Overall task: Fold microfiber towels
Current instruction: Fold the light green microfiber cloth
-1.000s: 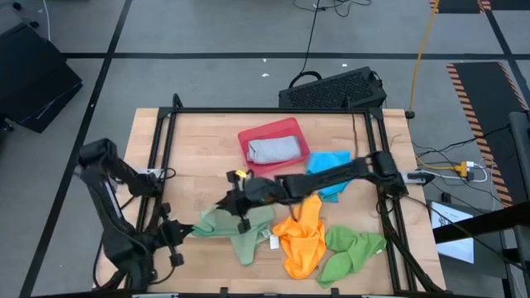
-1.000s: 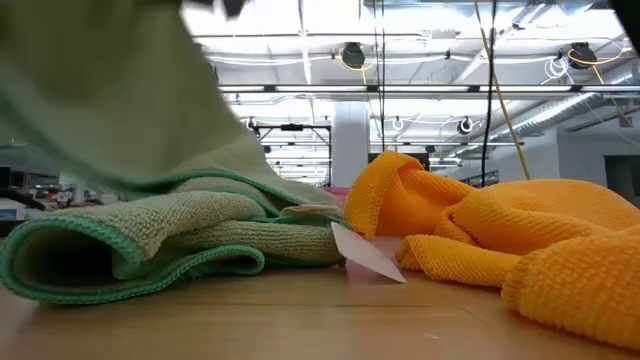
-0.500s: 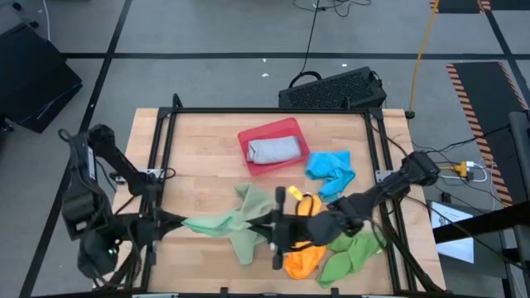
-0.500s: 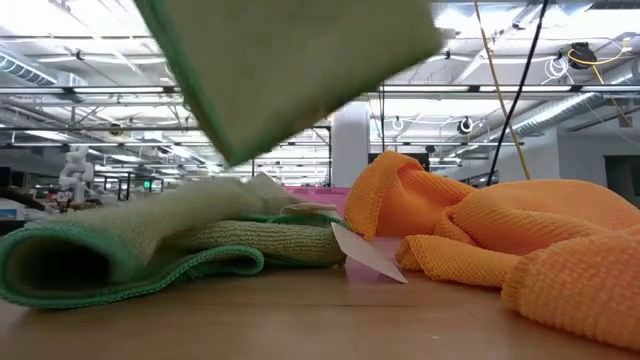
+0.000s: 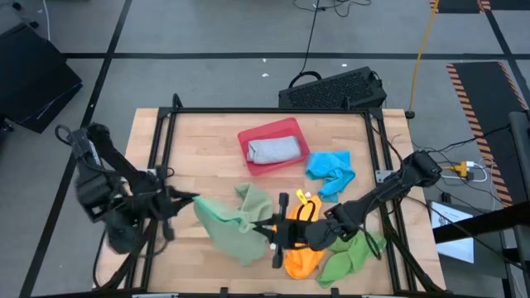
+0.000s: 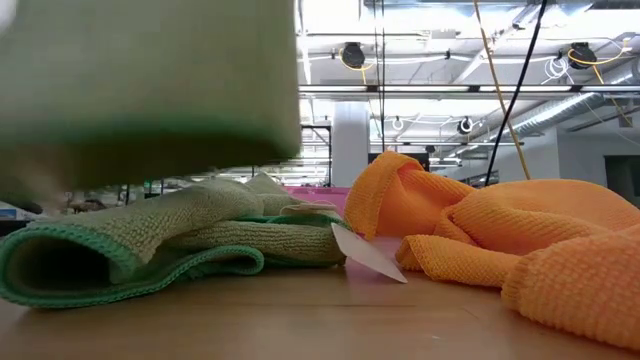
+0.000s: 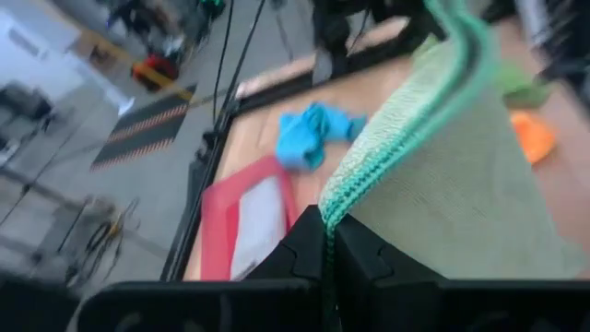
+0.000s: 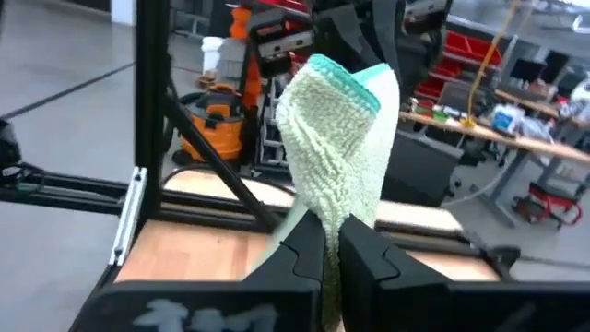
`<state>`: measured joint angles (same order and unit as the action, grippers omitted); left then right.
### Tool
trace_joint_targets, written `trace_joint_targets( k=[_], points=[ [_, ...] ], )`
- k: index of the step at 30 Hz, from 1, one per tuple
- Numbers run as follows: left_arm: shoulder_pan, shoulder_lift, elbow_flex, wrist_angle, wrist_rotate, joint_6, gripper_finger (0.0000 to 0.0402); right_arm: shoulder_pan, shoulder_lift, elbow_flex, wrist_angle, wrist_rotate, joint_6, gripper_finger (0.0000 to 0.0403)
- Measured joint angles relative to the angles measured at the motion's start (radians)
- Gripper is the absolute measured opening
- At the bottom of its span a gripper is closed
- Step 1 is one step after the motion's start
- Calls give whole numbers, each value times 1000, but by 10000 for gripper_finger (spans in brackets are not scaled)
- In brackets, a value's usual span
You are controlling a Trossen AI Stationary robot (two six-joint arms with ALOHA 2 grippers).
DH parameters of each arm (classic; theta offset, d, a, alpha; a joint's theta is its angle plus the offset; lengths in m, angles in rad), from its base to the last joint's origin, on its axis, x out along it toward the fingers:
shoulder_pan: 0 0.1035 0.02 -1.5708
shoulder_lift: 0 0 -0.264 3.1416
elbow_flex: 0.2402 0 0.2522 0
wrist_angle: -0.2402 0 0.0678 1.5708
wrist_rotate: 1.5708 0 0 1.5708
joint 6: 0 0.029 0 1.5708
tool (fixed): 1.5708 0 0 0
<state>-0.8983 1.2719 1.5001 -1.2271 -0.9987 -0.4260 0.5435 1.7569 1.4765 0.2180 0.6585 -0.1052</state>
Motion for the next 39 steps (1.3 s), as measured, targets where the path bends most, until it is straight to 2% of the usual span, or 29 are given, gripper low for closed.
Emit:
trace_joint_targets(
  k=[4,10,15,20,24,29,34,39],
  points=[
    [106,7,-99,2,79,-12,5,-59,7,-148,96,36,22,4],
    [233,2,-237,9,81,-30,12,-190,4,-327,222,47,29,4],
    [332,1,-346,112,137,0,9,-272,4,-425,307,43,41,4],
    [401,1,-439,219,184,60,13,-331,4,-468,338,-100,48,11],
    [449,1,-497,329,254,100,7,-362,4,-472,249,-234,128,49],
    [461,1,-565,495,355,157,15,-378,-2,-473,105,-431,213,120],
    [460,1,-619,614,404,186,8,-380,-64,-473,-31,-427,228,188],
    [463,1,-640,693,400,179,19,-374,-130,-473,-56,-423,215,230]
  ],
)
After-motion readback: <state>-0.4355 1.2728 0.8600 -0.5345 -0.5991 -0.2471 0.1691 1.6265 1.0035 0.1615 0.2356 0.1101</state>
